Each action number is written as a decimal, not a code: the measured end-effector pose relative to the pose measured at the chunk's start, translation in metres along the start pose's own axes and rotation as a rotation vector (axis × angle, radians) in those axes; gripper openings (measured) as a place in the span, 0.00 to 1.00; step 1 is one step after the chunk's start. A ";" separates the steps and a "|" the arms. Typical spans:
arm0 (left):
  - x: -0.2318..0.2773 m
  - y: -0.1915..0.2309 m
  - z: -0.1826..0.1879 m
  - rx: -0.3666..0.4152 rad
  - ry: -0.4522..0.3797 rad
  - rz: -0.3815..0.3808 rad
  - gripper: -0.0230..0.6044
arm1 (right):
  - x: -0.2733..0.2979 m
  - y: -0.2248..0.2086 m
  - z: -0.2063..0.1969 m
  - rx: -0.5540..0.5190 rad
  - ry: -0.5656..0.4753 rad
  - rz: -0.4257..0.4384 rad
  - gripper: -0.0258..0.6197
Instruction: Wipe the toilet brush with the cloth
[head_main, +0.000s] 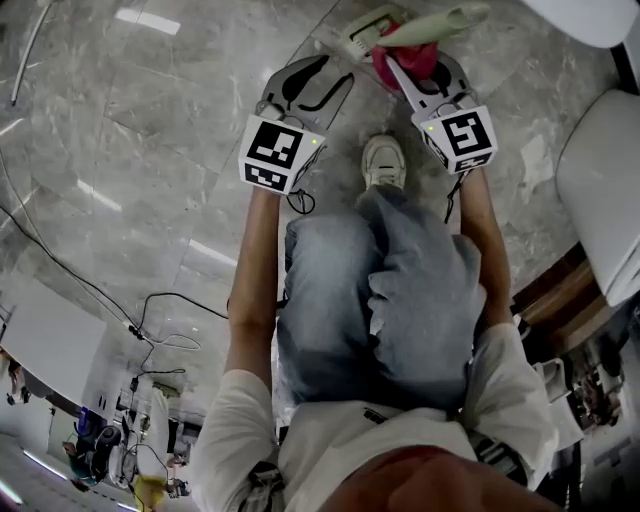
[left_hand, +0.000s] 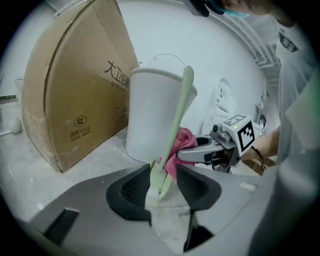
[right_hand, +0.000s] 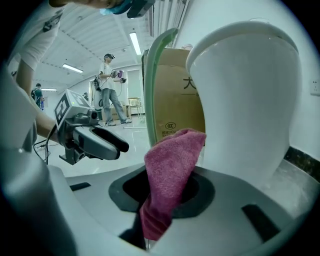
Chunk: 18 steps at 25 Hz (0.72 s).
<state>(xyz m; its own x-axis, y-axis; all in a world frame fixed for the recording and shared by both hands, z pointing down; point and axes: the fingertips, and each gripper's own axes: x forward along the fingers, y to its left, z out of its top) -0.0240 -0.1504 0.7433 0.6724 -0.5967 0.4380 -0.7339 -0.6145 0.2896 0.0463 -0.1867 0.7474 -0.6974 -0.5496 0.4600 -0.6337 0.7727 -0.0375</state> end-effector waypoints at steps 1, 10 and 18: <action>-0.008 -0.004 0.011 -0.011 -0.010 0.005 0.31 | -0.007 0.001 0.006 0.014 0.008 -0.001 0.17; -0.086 -0.046 0.114 0.019 -0.041 0.045 0.24 | -0.098 0.033 0.119 0.084 -0.017 0.009 0.13; -0.173 -0.106 0.217 0.025 -0.055 0.079 0.10 | -0.183 0.061 0.236 0.117 -0.043 -0.021 0.13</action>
<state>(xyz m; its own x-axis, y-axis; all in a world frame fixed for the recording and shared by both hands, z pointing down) -0.0415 -0.0942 0.4528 0.6170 -0.6709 0.4115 -0.7829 -0.5765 0.2339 0.0564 -0.1140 0.4511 -0.6957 -0.5807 0.4229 -0.6813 0.7200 -0.1322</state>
